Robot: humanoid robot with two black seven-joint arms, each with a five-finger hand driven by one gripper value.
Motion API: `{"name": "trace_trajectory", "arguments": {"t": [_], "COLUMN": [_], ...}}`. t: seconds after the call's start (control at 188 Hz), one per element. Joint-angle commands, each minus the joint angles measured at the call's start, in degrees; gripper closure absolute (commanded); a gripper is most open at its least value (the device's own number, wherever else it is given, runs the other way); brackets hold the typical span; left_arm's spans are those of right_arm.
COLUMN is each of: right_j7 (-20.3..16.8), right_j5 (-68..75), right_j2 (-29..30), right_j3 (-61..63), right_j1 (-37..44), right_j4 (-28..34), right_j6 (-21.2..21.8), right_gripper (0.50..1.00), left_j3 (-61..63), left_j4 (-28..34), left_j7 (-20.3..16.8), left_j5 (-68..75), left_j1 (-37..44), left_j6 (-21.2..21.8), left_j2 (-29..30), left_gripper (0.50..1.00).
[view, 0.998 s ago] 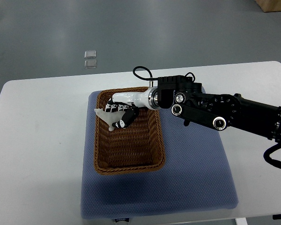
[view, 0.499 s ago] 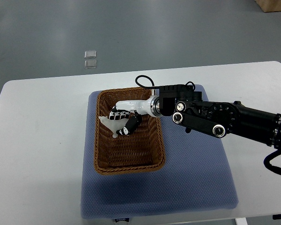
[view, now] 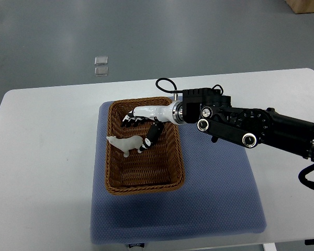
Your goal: Place white bear in brown basket with right hand
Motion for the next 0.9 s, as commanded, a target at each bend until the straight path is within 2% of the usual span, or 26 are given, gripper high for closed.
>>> {"name": "trace_trajectory", "arguments": {"t": [0.0,0.165,0.398,0.647,0.791,0.897], "right_j7": [0.00,0.00,0.09,0.26,3.43,5.89], "right_j5": [0.57,1.19,5.49,18.94,26.24,33.80], "right_j2": [-1.17,-3.89,-7.14,-6.26,-5.83,-2.05], "right_j3": [0.29,4.24,17.69,34.04,40.10,42.30], "right_j1": [1.36,2.59,0.83,-8.58,-14.64,-19.56], "right_j4": [0.23,0.32,0.32,-0.65,-1.53,-2.94], "right_j6": [0.06,1.02,2.61,-0.47,-2.05,-3.72], "right_gripper": [0.628,0.611,0.609,0.587,0.587,0.587], "left_j3": [0.00,0.00,0.00,0.00,0.00,0.00], "left_j4": [0.00,-0.09,0.00,-0.09,-0.18,-0.09], "left_j7": [0.00,0.00,0.00,0.00,0.00,0.00], "left_j5": [0.00,0.00,0.00,0.00,0.00,0.00], "left_j1": [-0.02,0.07,-0.02,-0.02,-0.02,-0.02], "left_j6": [-0.04,-0.04,0.05,-0.04,0.05,0.05], "left_j2": [0.00,0.00,0.00,0.00,0.00,0.00], "left_gripper": [0.500,0.500,0.500,0.500,0.500,0.500]}}
